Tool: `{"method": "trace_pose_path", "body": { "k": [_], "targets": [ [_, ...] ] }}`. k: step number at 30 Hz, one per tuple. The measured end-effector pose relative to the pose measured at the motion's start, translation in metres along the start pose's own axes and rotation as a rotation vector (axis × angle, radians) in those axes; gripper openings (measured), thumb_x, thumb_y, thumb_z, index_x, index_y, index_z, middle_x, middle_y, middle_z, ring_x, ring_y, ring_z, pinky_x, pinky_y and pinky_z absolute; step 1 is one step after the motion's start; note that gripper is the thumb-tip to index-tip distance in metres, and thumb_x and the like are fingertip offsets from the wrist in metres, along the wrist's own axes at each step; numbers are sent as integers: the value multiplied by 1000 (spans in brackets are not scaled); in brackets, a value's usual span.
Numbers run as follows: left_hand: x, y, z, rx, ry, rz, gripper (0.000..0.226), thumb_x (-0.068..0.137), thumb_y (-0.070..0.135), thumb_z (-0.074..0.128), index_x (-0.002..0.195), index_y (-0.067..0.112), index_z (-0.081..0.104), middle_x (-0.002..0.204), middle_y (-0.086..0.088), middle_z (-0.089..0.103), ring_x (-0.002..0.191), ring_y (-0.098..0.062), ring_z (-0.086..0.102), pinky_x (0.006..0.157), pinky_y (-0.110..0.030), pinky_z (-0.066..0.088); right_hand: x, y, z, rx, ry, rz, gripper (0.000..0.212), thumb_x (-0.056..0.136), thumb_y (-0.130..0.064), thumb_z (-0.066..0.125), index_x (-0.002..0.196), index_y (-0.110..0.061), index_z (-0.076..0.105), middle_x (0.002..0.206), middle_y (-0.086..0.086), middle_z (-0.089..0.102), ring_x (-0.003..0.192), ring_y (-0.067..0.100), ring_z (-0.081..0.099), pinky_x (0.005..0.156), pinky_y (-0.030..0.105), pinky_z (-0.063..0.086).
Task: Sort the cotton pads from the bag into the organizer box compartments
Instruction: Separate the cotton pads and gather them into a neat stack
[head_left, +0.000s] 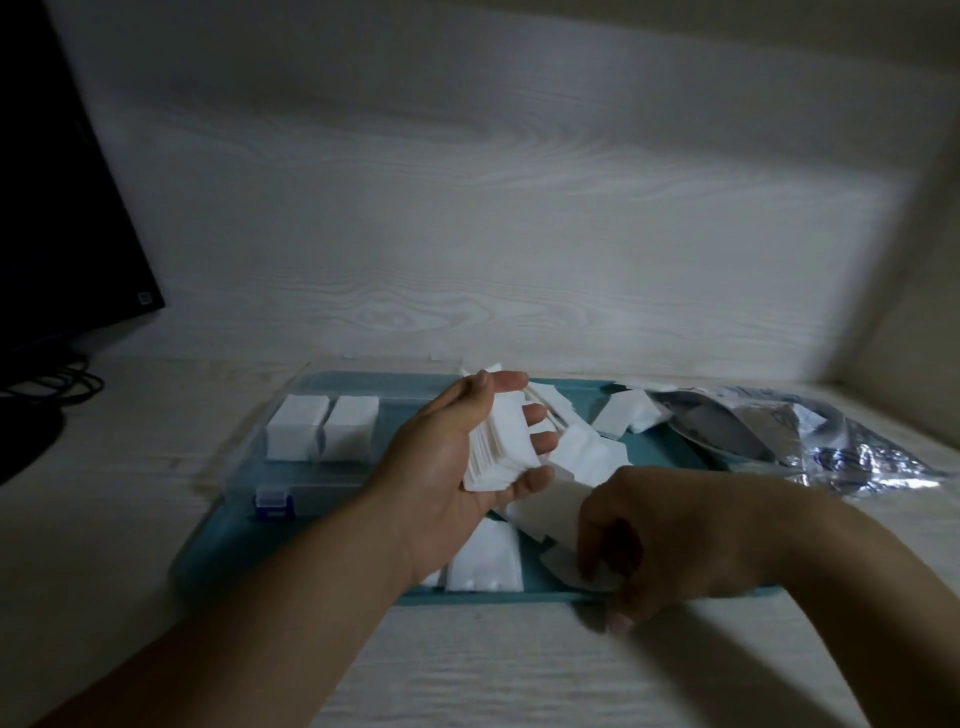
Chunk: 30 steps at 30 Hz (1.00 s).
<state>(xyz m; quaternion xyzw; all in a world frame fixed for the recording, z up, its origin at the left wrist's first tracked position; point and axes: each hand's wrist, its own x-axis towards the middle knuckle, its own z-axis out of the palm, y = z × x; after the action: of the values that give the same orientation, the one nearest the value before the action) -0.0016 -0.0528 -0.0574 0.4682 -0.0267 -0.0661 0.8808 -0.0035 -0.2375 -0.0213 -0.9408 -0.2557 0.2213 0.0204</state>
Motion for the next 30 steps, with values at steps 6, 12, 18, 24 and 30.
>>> {"method": "trace_pose_path", "body": {
  "k": [6, 12, 18, 24, 30],
  "targets": [
    [1, -2, 0, 27, 26, -3, 30, 102, 28, 46, 101, 13, 71, 98, -16, 73, 78, -27, 72, 55, -34, 56, -1, -2, 4, 8, 105, -99, 12, 83, -38, 72, 94, -34, 72, 97, -18, 64, 82, -2, 58, 69, 13, 44],
    [-2, -6, 4, 191, -17, -2, 29, 100, 26, 45, 107, 16, 71, 103, -14, 75, 82, -25, 72, 77, -43, 58, -1, 7, -3, 516, 429, -374, 6, 92, -8, 64, 90, -12, 67, 83, 2, 71, 76, 17, 66, 69, 32, 54],
    [-8, -9, 7, 200, -125, -82, 33, 95, 27, 51, 122, 12, 62, 112, -21, 71, 79, -33, 68, 63, -38, 55, 15, 10, 3, 339, 809, -262, 18, 90, -10, 65, 94, -28, 69, 74, -5, 65, 68, 2, 58, 62, 10, 43],
    [-9, -7, 8, 175, -174, -128, 46, 87, 31, 53, 126, 8, 59, 100, -22, 71, 68, -32, 67, 60, -38, 58, 17, 11, 4, 366, 855, -297, 35, 83, -4, 73, 99, -35, 64, 78, -8, 62, 72, 11, 59, 68, 25, 50],
    [-8, -7, 7, 174, -155, -127, 33, 97, 27, 50, 120, 7, 61, 89, -14, 72, 65, -27, 68, 54, -34, 54, 4, 10, -4, 660, 621, -400, 28, 79, 4, 74, 94, -19, 66, 80, 6, 66, 77, 22, 65, 73, 26, 54]
  ]
}}
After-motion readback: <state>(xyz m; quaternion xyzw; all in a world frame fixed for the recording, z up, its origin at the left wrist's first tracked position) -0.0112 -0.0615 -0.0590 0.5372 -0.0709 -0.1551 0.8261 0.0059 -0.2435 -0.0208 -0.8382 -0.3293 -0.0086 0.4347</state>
